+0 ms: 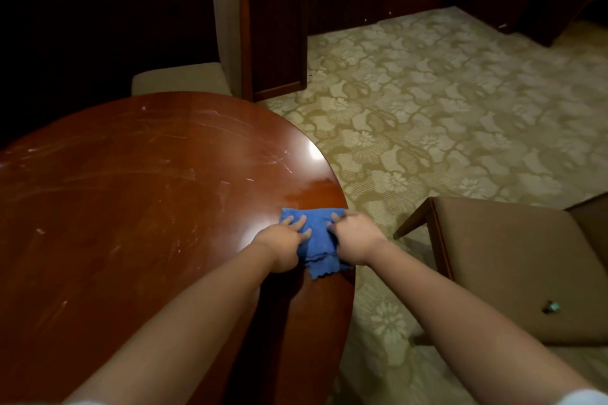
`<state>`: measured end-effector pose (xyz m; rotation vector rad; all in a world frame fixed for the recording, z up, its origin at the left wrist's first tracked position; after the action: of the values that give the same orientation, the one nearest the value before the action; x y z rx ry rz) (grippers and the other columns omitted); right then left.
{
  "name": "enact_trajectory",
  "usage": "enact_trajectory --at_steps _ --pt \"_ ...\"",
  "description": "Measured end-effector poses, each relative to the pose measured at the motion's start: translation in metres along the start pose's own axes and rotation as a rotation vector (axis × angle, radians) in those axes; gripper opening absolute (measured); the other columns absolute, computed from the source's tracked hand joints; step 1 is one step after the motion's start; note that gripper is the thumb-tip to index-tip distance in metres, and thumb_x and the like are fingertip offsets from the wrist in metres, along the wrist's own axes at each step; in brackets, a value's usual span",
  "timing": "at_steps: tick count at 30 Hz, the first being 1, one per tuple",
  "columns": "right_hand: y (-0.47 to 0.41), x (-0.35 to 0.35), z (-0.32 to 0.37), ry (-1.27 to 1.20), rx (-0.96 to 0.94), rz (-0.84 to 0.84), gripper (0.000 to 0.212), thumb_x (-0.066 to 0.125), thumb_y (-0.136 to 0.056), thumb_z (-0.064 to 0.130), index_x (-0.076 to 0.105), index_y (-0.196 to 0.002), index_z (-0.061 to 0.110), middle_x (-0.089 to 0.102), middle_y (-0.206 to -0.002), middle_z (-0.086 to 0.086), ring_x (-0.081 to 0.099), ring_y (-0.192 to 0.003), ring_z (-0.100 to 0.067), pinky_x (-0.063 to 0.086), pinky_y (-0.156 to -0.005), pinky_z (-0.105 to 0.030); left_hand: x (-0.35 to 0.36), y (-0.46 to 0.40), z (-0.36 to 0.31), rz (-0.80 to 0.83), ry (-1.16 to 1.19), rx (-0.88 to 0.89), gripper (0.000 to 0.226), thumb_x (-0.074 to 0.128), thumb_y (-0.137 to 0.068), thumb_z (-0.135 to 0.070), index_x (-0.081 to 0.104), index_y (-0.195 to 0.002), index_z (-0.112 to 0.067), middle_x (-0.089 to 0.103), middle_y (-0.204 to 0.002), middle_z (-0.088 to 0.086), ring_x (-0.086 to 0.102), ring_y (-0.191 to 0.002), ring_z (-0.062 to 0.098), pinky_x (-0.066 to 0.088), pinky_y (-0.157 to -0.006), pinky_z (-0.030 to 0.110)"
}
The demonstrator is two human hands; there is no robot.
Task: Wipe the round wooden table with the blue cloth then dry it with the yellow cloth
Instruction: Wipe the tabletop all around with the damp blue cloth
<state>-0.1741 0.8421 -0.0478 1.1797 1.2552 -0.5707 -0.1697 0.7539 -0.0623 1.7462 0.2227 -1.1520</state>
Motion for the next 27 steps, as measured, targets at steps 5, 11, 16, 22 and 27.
enact_trajectory --at_steps 5,11,16,22,27 --pt "-0.001 0.015 0.019 0.041 0.043 0.047 0.052 0.028 -0.103 0.035 0.039 -0.141 0.002 0.031 -0.151 -0.022 0.039 -0.130 -0.032 0.036 -0.104 -0.039 0.013 0.010 0.000 -0.024 -0.068 -0.033 0.072 0.044 -0.093 -0.020 0.006 -0.154 -0.023 -0.009 -0.160 0.004 0.002 -0.148 0.024 0.028 -0.113 0.040" --pt "-0.025 0.020 0.009 -0.178 0.070 0.046 0.057 0.022 -0.104 0.034 0.009 -0.154 0.009 0.001 -0.162 -0.008 0.002 -0.148 -0.018 0.003 -0.118 -0.041 0.009 0.002 0.017 -0.070 0.016 -0.127 0.075 0.046 -0.093 -0.027 0.003 -0.154 -0.021 -0.008 -0.160 0.006 0.004 -0.148 0.026 0.022 -0.116 0.038" --pt "-0.052 0.011 0.009 -0.295 0.032 0.073 0.057 0.030 -0.102 0.029 0.011 -0.154 0.013 -0.001 -0.162 -0.002 -0.001 -0.148 -0.014 0.000 -0.118 -0.041 0.007 -0.001 0.035 -0.078 0.072 -0.202 0.073 0.044 -0.095 -0.031 0.002 -0.154 -0.022 -0.008 -0.160 0.005 0.004 -0.148 0.026 0.021 -0.115 0.037" --pt "-0.062 0.004 0.011 -0.306 0.015 0.076 0.057 0.034 -0.102 0.031 0.014 -0.154 0.018 0.002 -0.162 0.002 0.002 -0.148 -0.012 0.001 -0.117 -0.043 -0.005 -0.001 0.051 -0.092 0.119 -0.209 0.059 0.035 -0.098 -0.023 0.015 -0.153 -0.021 -0.001 -0.161 0.007 0.011 -0.147 0.029 0.022 -0.114 0.038" --pt "-0.048 0.001 0.022 -0.243 0.003 0.086 0.060 0.037 -0.100 0.038 0.017 -0.153 0.019 0.005 -0.162 0.000 0.007 -0.148 -0.014 0.003 -0.118 -0.043 0.002 0.008 0.048 -0.116 0.092 -0.189 0.052 0.033 -0.100 -0.029 0.026 -0.151 -0.020 0.006 -0.160 0.009 0.017 -0.145 0.031 0.027 -0.111 0.039"
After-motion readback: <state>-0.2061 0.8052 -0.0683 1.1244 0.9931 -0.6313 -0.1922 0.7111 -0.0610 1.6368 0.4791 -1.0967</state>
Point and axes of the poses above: each hand's wrist, its own y-axis away from the middle knuckle, its own x-axis out of the palm, z = x × y, the point moved 9 cm from there along -y, towards the middle knuckle
